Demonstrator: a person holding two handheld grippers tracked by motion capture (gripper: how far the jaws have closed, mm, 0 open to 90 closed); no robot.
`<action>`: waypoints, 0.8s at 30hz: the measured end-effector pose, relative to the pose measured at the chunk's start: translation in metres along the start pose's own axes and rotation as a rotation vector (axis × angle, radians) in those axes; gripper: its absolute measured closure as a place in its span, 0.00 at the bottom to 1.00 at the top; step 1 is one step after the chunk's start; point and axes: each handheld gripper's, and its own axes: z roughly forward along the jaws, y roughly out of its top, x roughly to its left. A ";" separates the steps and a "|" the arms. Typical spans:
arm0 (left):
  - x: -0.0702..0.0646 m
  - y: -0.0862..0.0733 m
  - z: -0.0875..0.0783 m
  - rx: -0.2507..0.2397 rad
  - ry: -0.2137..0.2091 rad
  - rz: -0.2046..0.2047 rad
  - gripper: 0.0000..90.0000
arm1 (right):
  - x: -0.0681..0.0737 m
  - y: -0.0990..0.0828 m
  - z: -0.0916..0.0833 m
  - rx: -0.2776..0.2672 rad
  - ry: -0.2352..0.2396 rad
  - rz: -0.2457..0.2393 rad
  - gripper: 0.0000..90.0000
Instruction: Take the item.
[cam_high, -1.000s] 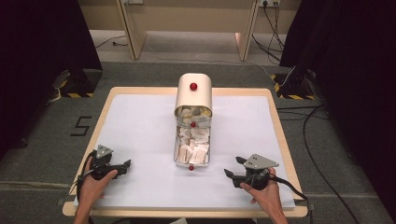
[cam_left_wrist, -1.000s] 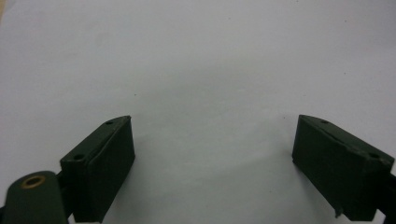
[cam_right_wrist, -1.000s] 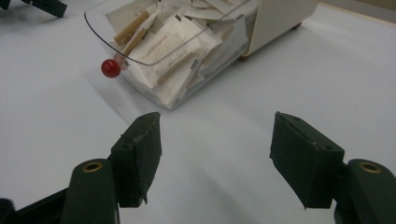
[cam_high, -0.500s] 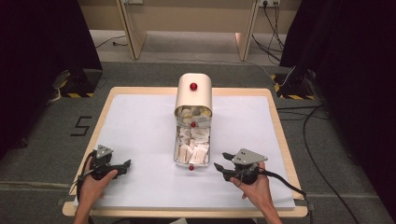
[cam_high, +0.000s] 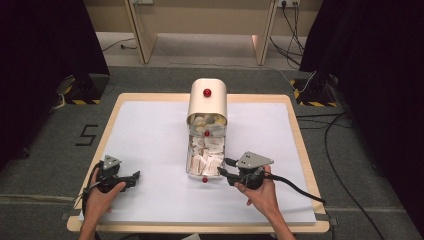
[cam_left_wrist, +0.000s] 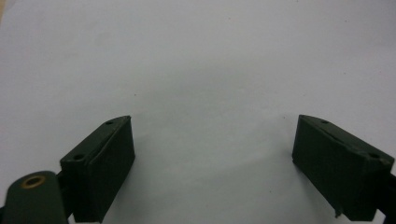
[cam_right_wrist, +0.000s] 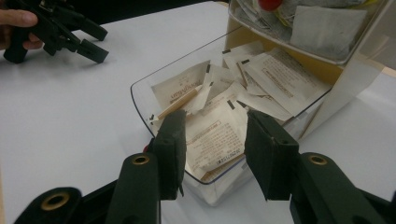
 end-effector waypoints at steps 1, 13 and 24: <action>0.000 0.000 0.000 -0.001 0.000 -0.001 0.13 | 0.000 0.001 0.002 0.004 -0.004 -0.010 0.65; 0.000 0.000 0.000 -0.001 0.000 0.000 0.13 | 0.003 0.010 0.024 0.024 0.006 -0.026 0.71; 0.000 0.000 0.000 -0.001 -0.001 -0.001 0.13 | 0.003 0.011 0.041 0.038 0.032 -0.003 0.74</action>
